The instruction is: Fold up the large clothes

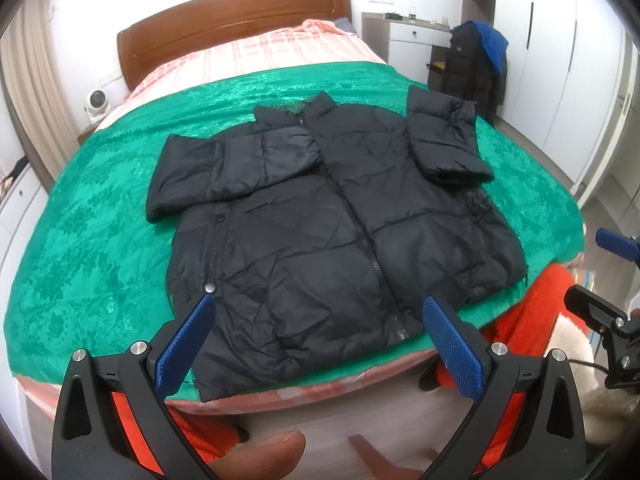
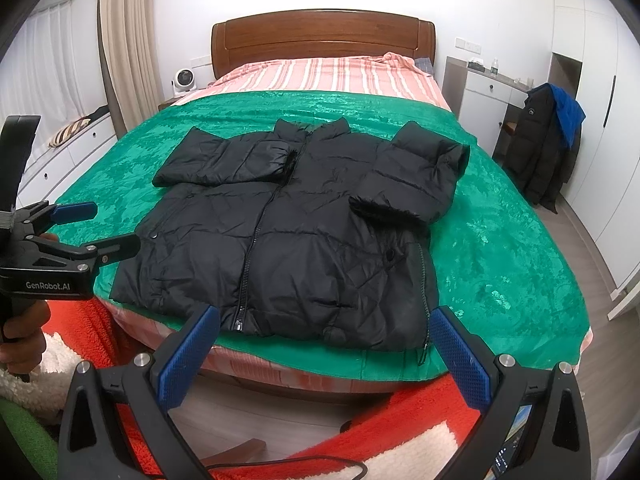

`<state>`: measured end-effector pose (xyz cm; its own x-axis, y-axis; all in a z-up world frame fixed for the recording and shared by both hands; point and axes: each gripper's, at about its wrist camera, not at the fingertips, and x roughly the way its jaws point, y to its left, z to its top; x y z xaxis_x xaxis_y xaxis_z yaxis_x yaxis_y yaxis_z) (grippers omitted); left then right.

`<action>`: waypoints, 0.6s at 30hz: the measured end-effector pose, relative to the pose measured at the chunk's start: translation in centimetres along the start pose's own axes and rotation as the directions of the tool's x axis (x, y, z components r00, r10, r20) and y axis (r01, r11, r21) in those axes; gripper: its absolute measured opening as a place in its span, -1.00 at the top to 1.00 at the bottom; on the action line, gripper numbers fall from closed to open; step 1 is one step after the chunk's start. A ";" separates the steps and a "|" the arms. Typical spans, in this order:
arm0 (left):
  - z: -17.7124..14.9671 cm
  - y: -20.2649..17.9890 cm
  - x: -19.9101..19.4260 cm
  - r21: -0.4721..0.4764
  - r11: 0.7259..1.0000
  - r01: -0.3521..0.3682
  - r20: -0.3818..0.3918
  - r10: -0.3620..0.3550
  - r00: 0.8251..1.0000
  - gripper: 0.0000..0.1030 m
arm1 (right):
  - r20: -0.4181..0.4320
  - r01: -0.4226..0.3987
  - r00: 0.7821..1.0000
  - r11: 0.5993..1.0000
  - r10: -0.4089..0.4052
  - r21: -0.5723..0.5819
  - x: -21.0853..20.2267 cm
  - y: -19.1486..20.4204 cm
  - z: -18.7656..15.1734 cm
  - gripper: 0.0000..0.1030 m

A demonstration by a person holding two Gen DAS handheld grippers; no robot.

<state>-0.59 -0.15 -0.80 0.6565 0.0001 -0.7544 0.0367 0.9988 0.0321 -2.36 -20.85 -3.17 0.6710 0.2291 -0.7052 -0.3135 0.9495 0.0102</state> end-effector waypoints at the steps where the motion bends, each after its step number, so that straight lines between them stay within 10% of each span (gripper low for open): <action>1: 0.0 0.0 0.0 0.000 1.000 -0.001 0.000 0.001 1.000 -1.00 | -0.002 -0.001 1.000 1.000 0.001 0.000 0.0 0.0 0.0 -0.99; 18: -0.1 0.1 0.0 0.004 1.000 -0.014 0.012 0.014 1.000 -1.00 | 0.016 -0.008 1.000 1.000 0.008 0.007 -0.1 -0.2 -0.1 -0.99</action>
<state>-0.70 -0.03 -0.88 0.6662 0.0136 -0.7456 0.0301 0.9985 0.0452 -2.40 -21.08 -3.18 0.6793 0.2401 -0.6934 -0.3139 0.9492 0.0212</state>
